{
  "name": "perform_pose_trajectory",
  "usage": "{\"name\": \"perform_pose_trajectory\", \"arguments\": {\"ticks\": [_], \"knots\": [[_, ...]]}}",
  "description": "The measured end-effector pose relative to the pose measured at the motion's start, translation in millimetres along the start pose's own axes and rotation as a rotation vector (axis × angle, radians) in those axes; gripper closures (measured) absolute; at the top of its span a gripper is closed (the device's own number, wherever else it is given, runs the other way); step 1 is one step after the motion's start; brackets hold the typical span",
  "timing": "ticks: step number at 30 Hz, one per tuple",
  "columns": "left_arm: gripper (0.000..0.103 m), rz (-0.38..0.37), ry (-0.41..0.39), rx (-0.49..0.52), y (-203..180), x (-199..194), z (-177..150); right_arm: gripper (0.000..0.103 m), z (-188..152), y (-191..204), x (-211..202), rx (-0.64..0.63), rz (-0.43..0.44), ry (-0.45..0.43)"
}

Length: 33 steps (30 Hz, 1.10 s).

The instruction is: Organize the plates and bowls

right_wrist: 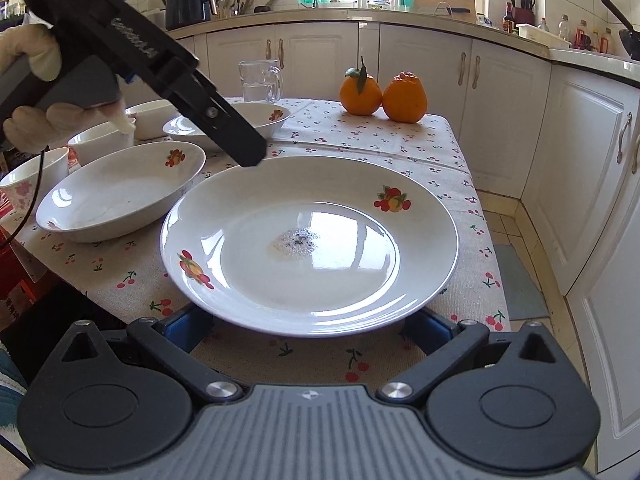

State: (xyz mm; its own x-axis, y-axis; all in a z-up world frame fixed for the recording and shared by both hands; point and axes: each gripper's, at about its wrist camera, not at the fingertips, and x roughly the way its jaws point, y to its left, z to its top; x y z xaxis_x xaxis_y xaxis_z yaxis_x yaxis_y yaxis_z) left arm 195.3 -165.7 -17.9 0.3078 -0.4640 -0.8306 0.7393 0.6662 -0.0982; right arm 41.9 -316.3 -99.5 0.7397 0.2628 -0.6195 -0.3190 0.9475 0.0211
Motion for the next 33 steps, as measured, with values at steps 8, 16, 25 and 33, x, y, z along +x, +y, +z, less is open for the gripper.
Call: {"name": "perform_pose_trajectory", "arguments": {"ticks": [8,16,25,33], "knots": [[0.003,-0.073,0.118,0.059,3.7,41.8,22.3,0.0,-9.5,-0.3,-3.3,-0.008,0.009,-0.071],[0.025,-0.126,0.204,0.083,8.3,65.4,34.0,0.0,-12.8,0.1,-6.6,-0.007,0.011,-0.075],[0.029,-0.185,0.282,0.126,15.3,73.2,43.9,0.0,-7.1,-1.7,-2.6,-0.01,0.012,-0.058],[0.029,-0.191,0.316,0.163,13.8,78.4,49.5,0.0,-5.9,-1.6,-1.5,-0.011,0.013,-0.049]]}}
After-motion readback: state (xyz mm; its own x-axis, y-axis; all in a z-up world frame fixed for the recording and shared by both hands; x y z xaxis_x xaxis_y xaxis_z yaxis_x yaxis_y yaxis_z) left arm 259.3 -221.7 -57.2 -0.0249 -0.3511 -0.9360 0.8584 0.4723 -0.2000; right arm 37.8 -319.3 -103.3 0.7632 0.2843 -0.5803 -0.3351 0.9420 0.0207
